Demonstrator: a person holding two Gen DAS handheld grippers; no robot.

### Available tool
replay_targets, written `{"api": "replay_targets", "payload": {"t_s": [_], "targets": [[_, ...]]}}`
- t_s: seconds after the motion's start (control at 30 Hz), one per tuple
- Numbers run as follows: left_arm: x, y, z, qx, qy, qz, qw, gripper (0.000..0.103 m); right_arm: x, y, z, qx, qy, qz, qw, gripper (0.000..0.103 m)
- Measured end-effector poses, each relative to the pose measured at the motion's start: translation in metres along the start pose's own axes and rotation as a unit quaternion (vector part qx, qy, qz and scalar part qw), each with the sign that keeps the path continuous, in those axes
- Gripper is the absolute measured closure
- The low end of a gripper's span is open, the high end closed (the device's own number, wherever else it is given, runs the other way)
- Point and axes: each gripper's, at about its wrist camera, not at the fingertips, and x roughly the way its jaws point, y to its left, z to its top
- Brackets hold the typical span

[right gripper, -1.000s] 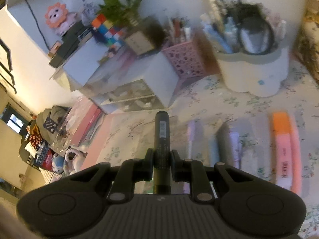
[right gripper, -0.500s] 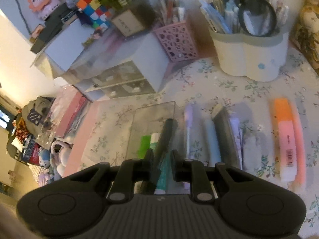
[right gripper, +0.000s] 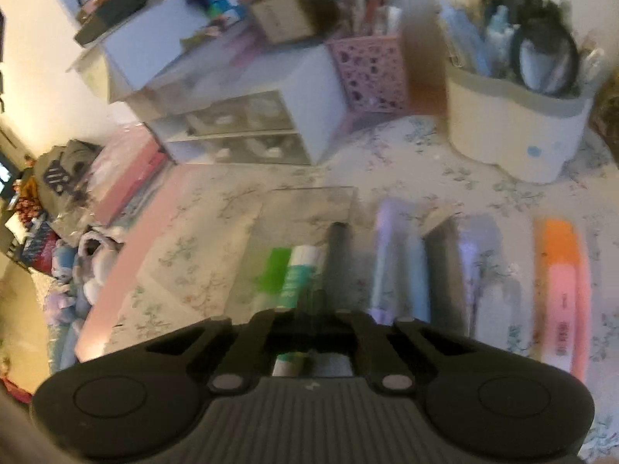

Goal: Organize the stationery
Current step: 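Lower the black marker into the clear box beside the glue stick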

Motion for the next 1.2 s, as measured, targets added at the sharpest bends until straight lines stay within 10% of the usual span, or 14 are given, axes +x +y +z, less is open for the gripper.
{"api": "replay_targets", "payload": {"t_s": [0.77, 1.2], "targets": [[0.0, 0.0, 0.0, 0.011, 0.0, 0.0, 0.9999, 0.031, 0.003, 0.002, 0.016, -0.036, 0.006, -0.003, 0.999, 0.103], [0.002, -0.002, -0.001, 0.011, -0.005, -0.002, 0.9999, 0.031, -0.032, -0.042, 0.003, -0.003, -0.075, 0.041, 0.996, 0.073]]}}
